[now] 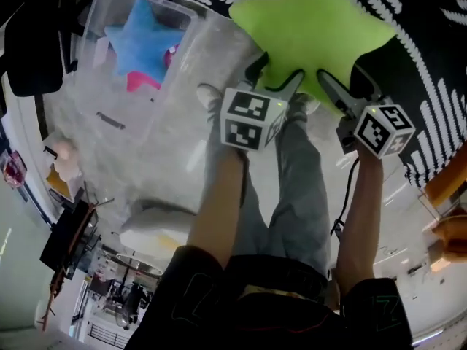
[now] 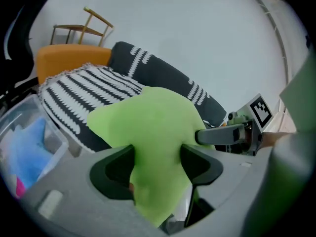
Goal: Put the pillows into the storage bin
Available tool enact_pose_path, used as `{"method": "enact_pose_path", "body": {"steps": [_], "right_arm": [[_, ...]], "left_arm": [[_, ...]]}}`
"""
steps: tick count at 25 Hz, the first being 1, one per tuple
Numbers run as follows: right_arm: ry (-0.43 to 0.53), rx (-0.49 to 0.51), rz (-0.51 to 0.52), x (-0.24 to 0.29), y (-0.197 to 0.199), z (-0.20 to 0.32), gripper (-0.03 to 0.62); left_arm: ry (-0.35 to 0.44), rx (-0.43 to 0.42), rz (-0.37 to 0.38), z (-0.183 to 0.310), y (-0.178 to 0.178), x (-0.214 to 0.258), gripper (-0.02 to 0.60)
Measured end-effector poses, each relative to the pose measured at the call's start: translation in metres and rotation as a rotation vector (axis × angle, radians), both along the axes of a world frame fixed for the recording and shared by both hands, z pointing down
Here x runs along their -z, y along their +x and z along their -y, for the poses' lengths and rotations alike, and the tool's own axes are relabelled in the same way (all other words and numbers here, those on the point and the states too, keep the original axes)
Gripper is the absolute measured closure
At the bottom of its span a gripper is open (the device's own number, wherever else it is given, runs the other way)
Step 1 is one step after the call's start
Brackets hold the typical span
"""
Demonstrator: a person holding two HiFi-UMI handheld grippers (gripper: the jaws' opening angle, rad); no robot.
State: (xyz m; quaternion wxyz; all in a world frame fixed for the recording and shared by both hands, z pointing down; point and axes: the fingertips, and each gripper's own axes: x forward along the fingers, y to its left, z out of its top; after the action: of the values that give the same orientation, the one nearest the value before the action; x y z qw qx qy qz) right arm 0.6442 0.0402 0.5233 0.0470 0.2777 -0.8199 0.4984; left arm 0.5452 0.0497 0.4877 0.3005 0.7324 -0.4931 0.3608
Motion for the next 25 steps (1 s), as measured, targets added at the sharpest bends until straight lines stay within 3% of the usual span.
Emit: {"method": "enact_pose_path", "body": {"steps": [4,11,17,19,25], "right_arm": [[0.036,0.119,-0.002,0.024,-0.071,-0.005,0.230],[0.099,0.353,0.013,0.079,-0.236,-0.010,0.230],[0.148,0.553,0.021,0.119,-0.371,-0.043,0.229],[0.161,0.614,0.026,0.129,-0.403,-0.055,0.229],[0.216,0.778,0.028,0.146,-0.452,-0.106,0.226]], "left_arm": [[0.040,0.126,-0.012,-0.018,-0.069,0.025,0.273],[0.116,0.361,-0.023,-0.050,-0.223,0.078,0.272],[0.173,0.565,-0.021,-0.101,-0.345,0.115,0.272],[0.190,0.631,-0.013,-0.117,-0.373,0.124,0.272],[0.239,0.812,0.003,-0.182,-0.409,0.139,0.270]]}}
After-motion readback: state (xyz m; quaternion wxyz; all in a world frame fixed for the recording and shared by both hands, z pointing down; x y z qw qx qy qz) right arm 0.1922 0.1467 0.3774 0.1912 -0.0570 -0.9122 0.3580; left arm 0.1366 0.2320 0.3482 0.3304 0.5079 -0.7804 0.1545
